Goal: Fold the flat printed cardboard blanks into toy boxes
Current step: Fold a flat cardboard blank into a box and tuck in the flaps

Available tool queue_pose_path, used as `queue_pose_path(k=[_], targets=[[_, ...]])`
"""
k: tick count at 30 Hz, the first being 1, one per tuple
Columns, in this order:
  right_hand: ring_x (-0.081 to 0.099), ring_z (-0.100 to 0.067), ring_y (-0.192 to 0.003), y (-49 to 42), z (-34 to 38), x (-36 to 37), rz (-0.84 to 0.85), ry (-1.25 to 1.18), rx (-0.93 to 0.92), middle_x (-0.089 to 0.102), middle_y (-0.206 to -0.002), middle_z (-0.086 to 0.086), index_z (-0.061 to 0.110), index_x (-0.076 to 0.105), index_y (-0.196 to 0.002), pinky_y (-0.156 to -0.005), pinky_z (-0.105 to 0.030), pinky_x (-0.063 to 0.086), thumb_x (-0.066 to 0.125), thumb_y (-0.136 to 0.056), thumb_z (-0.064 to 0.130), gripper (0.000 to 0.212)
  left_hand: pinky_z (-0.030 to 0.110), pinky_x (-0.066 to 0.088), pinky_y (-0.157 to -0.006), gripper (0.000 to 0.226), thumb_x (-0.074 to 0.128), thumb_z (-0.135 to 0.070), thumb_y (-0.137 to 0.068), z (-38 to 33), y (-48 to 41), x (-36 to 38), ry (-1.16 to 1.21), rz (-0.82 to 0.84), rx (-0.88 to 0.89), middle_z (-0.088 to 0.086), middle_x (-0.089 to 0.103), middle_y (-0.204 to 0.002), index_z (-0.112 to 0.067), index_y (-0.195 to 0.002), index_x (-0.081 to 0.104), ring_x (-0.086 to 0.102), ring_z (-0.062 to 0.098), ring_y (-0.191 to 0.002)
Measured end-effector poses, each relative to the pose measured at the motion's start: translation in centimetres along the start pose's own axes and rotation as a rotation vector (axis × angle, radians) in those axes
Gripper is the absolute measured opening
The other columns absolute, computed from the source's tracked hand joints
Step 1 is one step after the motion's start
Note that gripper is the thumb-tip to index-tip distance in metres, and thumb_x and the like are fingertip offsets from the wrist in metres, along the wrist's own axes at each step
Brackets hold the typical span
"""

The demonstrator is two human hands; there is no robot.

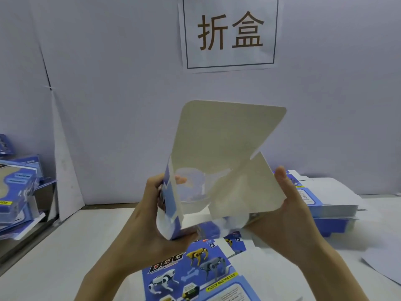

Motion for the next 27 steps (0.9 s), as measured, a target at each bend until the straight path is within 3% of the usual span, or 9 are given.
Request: queue_pose_path(k=[2,6,11,14,16,19,23,25,27], targets=[[0.07,-0.013,-0.096,0.0,0.0,0.1,0.083,0.017,0.049,0.074,-0.102,0.002,0.029,0.077,-0.098,-0.075,-0.029,0.056,0.081,-0.06,0.058,0.048,0.002,0.044,-0.075,0.084,0.083,-0.03,-0.059,-0.1,0.0,-0.1,-0.043,-0.008,0.019,-0.03,0.05,-0.122,-0.01,-0.127,0.037,0.055,-0.003,-0.109],[0.07,-0.009,-0.084,0.0,-0.4,-1.5,-0.209,0.439,0.038,0.074,-0.093,0.004,0.04,0.073,-0.091,-0.068,-0.025,0.057,0.068,-0.083,0.037,0.01,0.001,0.044,-0.069,0.086,0.084,-0.023,-0.057,-0.3,0.2,0.3,-0.137,-0.023,0.086,-0.026,0.052,-0.111,-0.04,-0.124,0.032,0.058,-0.002,-0.094],[0.068,-0.017,-0.085,0.0,-0.2,-1.7,-0.305,0.862,0.083,0.069,-0.091,-0.003,0.021,0.066,-0.093,-0.067,-0.034,0.061,0.045,-0.1,0.02,0.022,0.003,0.043,-0.079,0.098,0.091,-0.036,-0.056,0.7,0.0,-0.2,-0.189,-0.054,0.009,-0.019,0.049,-0.117,-0.06,-0.124,0.025,0.054,-0.004,-0.102],[0.065,-0.023,-0.082,0.0,-0.1,-1.4,-0.36,0.968,0.061,0.065,-0.089,-0.01,0.012,0.062,-0.09,-0.063,-0.037,0.06,0.045,-0.099,0.018,0.021,-0.007,0.032,-0.082,0.107,0.081,-0.052,-0.051,2.0,0.0,-0.5,-0.161,-0.082,-0.162,-0.024,0.035,-0.135,-0.052,-0.14,0.02,0.035,-0.024,-0.116],[0.056,-0.017,-0.072,0.0,0.2,-1.2,-0.518,1.146,-0.044,0.058,-0.077,-0.006,0.012,0.055,-0.079,-0.061,-0.024,0.055,0.042,-0.099,0.017,0.025,-0.007,0.033,-0.081,0.123,0.08,-0.066,-0.044,2.8,0.6,-0.3,-0.03,0.054,-0.323,-0.039,0.025,-0.14,-0.057,-0.143,0.007,0.029,-0.035,-0.113],[0.048,-0.007,-0.064,0.2,0.4,-0.4,-0.622,1.323,-0.115,0.051,-0.069,0.006,0.024,0.043,-0.07,-0.05,-0.011,0.04,0.04,-0.1,0.02,0.031,0.019,0.042,-0.099,0.127,0.08,-0.075,-0.04,2.1,0.5,0.6,0.303,0.268,-0.42,-0.036,0.025,-0.149,-0.06,-0.143,0.008,0.038,-0.013,-0.129],[0.046,-0.009,-0.062,0.2,0.3,-0.8,-0.631,1.34,-0.133,0.051,-0.068,0.003,0.022,0.041,-0.069,-0.05,-0.01,0.038,0.04,-0.1,0.02,0.032,0.026,0.055,-0.081,0.082,0.065,-0.045,-0.083,2.2,-0.7,1.2,0.517,0.067,-0.427,-0.002,0.033,-0.154,-0.029,-0.152,0.022,0.044,0.016,-0.133],[0.047,-0.009,-0.062,0.1,0.1,-0.8,-0.625,1.333,-0.143,0.052,-0.067,0.002,0.022,0.041,-0.069,-0.052,-0.008,0.038,0.041,-0.1,0.019,0.032,0.043,0.052,-0.094,0.121,0.081,-0.06,-0.046,2.4,-1.0,1.9,0.481,0.116,-0.426,0.0,0.05,-0.141,-0.024,-0.149,0.029,0.059,0.017,-0.118],[0.05,-0.009,-0.06,0.2,0.1,-0.5,-0.614,1.331,-0.16,0.053,-0.066,0.004,0.025,0.042,-0.069,-0.051,-0.007,0.039,0.041,-0.1,0.02,0.032,0.039,0.056,-0.082,0.128,0.082,-0.064,-0.019,2.8,-1.1,1.6,0.453,0.027,-0.517,-0.008,0.066,-0.111,-0.027,-0.136,0.043,0.068,0.006,-0.093]])
Point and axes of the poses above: each hand's wrist, its own y-axis away from the middle knuckle, its own x-axis out of the palm, z = x × y, the point moved 4 cm from there along -y, towards the middle knuckle
